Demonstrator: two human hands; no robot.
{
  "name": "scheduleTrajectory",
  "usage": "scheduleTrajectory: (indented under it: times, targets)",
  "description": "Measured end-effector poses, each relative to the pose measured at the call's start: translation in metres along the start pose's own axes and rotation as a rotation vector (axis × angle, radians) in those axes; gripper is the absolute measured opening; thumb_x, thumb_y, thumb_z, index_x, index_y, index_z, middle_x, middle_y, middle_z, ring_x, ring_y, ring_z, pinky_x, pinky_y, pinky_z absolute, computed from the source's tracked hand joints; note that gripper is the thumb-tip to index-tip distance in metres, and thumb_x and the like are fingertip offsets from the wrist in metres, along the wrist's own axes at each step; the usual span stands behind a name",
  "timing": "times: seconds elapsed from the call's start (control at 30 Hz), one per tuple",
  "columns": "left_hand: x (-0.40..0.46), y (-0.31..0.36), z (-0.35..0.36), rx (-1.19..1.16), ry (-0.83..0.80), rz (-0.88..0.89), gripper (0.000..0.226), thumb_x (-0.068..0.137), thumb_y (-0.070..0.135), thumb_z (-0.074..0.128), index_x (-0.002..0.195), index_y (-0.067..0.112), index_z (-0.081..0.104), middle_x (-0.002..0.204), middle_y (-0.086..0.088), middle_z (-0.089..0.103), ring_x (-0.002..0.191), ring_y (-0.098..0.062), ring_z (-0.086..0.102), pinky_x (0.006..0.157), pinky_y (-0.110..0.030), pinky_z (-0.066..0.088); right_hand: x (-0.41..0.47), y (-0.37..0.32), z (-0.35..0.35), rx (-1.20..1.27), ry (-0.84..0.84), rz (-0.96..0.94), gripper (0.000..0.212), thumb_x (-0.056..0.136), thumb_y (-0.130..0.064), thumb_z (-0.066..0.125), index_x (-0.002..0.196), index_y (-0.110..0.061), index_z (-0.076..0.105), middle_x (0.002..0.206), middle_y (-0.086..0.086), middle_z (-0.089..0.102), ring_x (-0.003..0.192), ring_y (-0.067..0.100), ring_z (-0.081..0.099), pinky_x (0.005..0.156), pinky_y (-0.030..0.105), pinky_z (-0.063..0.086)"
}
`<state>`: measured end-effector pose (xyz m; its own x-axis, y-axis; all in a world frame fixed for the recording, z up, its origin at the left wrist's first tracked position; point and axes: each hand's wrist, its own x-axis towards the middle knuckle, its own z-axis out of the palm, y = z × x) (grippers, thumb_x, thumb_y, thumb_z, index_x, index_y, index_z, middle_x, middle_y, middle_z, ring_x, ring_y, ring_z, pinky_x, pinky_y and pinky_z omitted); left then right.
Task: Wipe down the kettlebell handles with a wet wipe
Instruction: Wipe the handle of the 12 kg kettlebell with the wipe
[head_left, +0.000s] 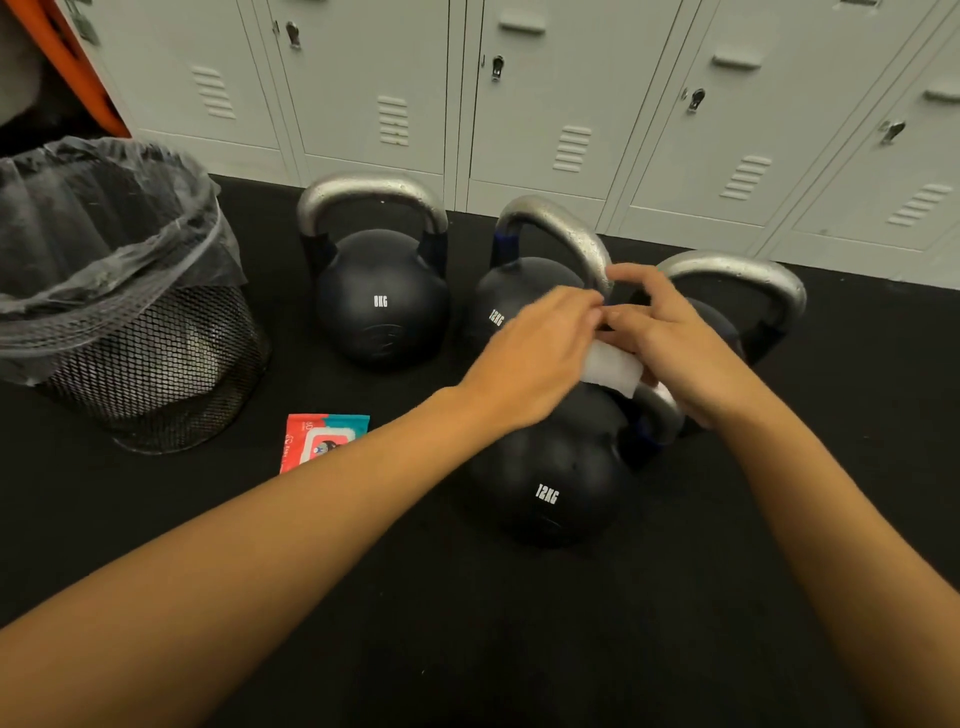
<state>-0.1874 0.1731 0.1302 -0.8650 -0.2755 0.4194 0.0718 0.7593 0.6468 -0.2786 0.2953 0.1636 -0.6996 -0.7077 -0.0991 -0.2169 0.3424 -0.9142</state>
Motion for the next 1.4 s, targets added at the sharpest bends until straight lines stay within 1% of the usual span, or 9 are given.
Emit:
scheduleTrajectory:
  times: [0.07, 0.23, 0.37, 0.53, 0.7, 0.77, 1.07, 1.27, 1.4]
  targets:
    - [0.004, 0.008, 0.013, 0.141, -0.109, 0.058, 0.033, 0.103, 0.029, 0.036, 0.124, 0.013, 0.056, 0.122, -0.005, 0.059, 0.106, -0.024, 0.059, 0.087, -0.044, 0.048, -0.005, 0.004, -0.001, 0.058, 0.18, 0.01, 0.035, 0.097, -0.011, 0.049, 0.125, -0.03, 0.049, 0.08, -0.012, 0.07, 0.071, 0.0, 0.065, 0.051, 0.016, 0.045]
    - [0.002, 0.009, 0.031, 0.489, -0.064, 0.326, 0.03, 0.101, 0.025, 0.039, 0.094, 0.009, 0.063, 0.084, -0.009, 0.065, 0.07, -0.024, 0.059, 0.065, -0.037, 0.043, -0.015, 0.024, -0.001, 0.104, 0.4, 0.113, 0.018, 0.103, -0.025, 0.042, 0.115, -0.029, 0.054, 0.094, -0.001, 0.071, 0.092, 0.009, 0.065, 0.074, 0.026, 0.048]
    - [0.022, 0.014, 0.014, 0.375, -0.36, 0.002, 0.031, 0.103, 0.03, 0.029, 0.086, 0.018, 0.051, 0.091, -0.008, 0.059, 0.085, -0.025, 0.052, 0.073, -0.036, 0.033, -0.018, 0.032, 0.004, -0.063, 0.317, 0.149, 0.048, 0.104, -0.051, 0.027, 0.112, -0.025, 0.067, 0.105, -0.004, 0.067, 0.107, 0.011, 0.058, 0.1, 0.037, 0.042]
    - [0.035, -0.02, -0.009, 0.024, -0.575, -0.267, 0.038, 0.097, 0.034, 0.033, 0.066, 0.016, 0.044, 0.076, -0.005, 0.05, 0.072, -0.02, 0.045, 0.071, -0.038, 0.033, -0.018, 0.025, 0.008, -0.175, 0.239, 0.184, 0.047, 0.103, -0.051, 0.031, 0.088, -0.032, 0.071, 0.09, -0.008, 0.065, 0.087, 0.007, 0.057, 0.081, 0.03, 0.043]
    - [0.031, -0.046, -0.017, -0.317, -0.597, -0.518, 0.045, 0.094, 0.033, 0.033, 0.09, 0.003, 0.066, 0.081, -0.018, 0.061, 0.073, -0.023, 0.051, 0.07, -0.035, 0.039, -0.02, 0.028, 0.011, -0.254, 0.237, 0.158, 0.049, 0.1, -0.049, 0.041, 0.09, -0.011, 0.071, 0.085, 0.012, 0.066, 0.079, 0.022, 0.057, 0.075, 0.036, 0.041]
    - [0.028, -0.051, -0.016, -0.444, -0.616, -0.569, 0.042, 0.096, 0.027, 0.032, 0.082, 0.006, 0.067, 0.076, -0.015, 0.063, 0.073, -0.026, 0.05, 0.062, -0.033, 0.037, -0.02, 0.028, 0.012, -0.262, 0.256, 0.15, 0.051, 0.101, -0.047, 0.041, 0.09, -0.006, 0.069, 0.086, 0.016, 0.065, 0.078, 0.023, 0.057, 0.072, 0.036, 0.04]
    - [-0.004, -0.073, 0.002, -0.952, -0.304, -0.815, 0.037, 0.096, 0.018, 0.034, 0.088, 0.002, 0.067, 0.074, -0.011, 0.069, 0.073, -0.018, 0.064, 0.08, -0.034, 0.043, -0.021, 0.033, 0.015, -0.316, 0.304, 0.112, 0.056, 0.1, -0.048, 0.04, 0.082, 0.002, 0.059, 0.08, 0.018, 0.063, 0.068, 0.02, 0.051, 0.066, 0.034, 0.038]
    - [-0.019, -0.063, 0.021, -0.867, -0.07, -0.939, 0.043, 0.101, 0.024, 0.026, 0.097, 0.005, 0.064, 0.074, -0.005, 0.07, 0.075, -0.013, 0.063, 0.04, -0.018, 0.032, -0.024, 0.034, 0.016, -0.349, 0.317, 0.069, 0.054, 0.102, -0.046, 0.038, 0.087, 0.001, 0.063, 0.084, 0.019, 0.063, 0.068, 0.019, 0.052, 0.065, 0.029, 0.039]
    - [-0.008, -0.048, 0.013, -0.929, 0.028, -0.948, 0.033, 0.099, 0.029, 0.039, 0.092, 0.014, 0.068, 0.076, -0.003, 0.068, 0.077, -0.014, 0.06, 0.055, -0.02, 0.041, -0.023, 0.034, 0.016, -0.341, 0.331, 0.057, 0.055, 0.102, -0.045, 0.039, 0.089, 0.001, 0.064, 0.085, 0.021, 0.064, 0.075, 0.025, 0.057, 0.065, 0.027, 0.039]
